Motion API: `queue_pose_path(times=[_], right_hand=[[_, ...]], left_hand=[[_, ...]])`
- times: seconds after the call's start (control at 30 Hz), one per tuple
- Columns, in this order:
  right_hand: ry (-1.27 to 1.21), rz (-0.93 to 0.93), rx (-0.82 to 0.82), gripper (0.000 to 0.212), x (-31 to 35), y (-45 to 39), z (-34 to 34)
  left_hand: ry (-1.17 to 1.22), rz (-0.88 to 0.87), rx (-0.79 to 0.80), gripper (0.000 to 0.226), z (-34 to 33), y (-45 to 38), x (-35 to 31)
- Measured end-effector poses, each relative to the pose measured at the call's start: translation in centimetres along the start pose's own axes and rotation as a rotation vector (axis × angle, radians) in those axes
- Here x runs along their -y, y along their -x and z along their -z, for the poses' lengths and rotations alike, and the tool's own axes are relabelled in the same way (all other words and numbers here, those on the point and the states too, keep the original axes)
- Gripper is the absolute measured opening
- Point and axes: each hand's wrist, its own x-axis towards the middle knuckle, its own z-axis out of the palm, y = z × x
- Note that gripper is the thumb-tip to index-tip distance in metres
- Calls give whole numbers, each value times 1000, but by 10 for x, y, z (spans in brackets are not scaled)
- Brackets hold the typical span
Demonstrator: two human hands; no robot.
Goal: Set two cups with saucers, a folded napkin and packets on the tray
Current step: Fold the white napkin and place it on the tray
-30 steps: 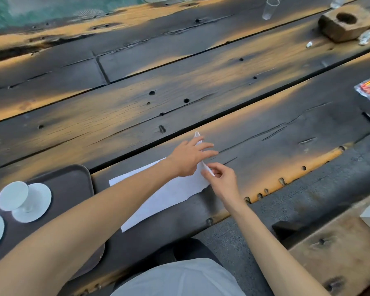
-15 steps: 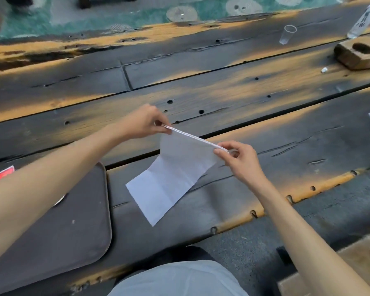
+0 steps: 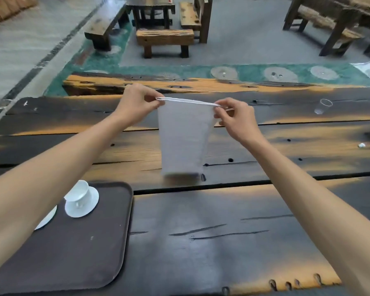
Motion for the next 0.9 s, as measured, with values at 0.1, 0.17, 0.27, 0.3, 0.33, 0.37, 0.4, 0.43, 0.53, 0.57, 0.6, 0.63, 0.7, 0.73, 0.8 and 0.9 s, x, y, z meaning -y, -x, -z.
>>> queue_pose_path(times=[0.1, 0.17, 0.27, 0.3, 0.33, 0.37, 0.4, 0.43, 0.53, 0.57, 0.6, 0.63, 0.7, 0.73, 0.8, 0.9], right_hand=[[13, 62, -2, 14, 9, -1, 1], [64, 112, -9, 16, 6, 11, 0], [119, 180, 9, 12, -13, 56, -10], [133, 191, 26, 11, -23, 78, -15], [141, 189, 52, 10, -35, 103, -21], [141, 168, 88, 11, -48, 130, -27], [132, 128, 134, 14, -62, 159, -34], [125, 79, 185, 17, -75, 188, -39], [170, -29, 372, 24, -108, 267, -50], [176, -64, 441, 25, -115, 286, -50], [171, -101, 499, 25, -119, 301, -50], [166, -130, 543, 25, -122, 311, -49], [154, -176, 601, 23, -124, 322, -46], [141, -202, 619, 21, -124, 323, -44], [110, -244, 615, 19, -120, 318, -39], [69, -283, 546, 22, -112, 297, -37]], left_hand=[[15, -28, -61, 19, 10, 13, 1], [39, -44, -53, 19, 9, 31, 1], [57, -45, -36, 17, -4, 78, 9], [69, -43, -32, 15, -12, 99, 13], [82, -39, -15, 15, -22, 123, 16], [86, -32, 24, 17, -31, 149, 20], [78, -29, 90, 20, -41, 175, 23], [64, -21, 186, 23, -51, 202, 27], [29, 79, 532, 22, -78, 276, 34], [33, 99, 600, 21, -86, 296, 35], [43, 115, 641, 20, -92, 312, 36], [59, 136, 664, 20, -95, 325, 35], [86, 188, 674, 21, -98, 341, 34], [102, 224, 672, 22, -97, 345, 34], [176, 324, 647, 21, -93, 346, 34], [292, 419, 542, 15, -87, 329, 34]])
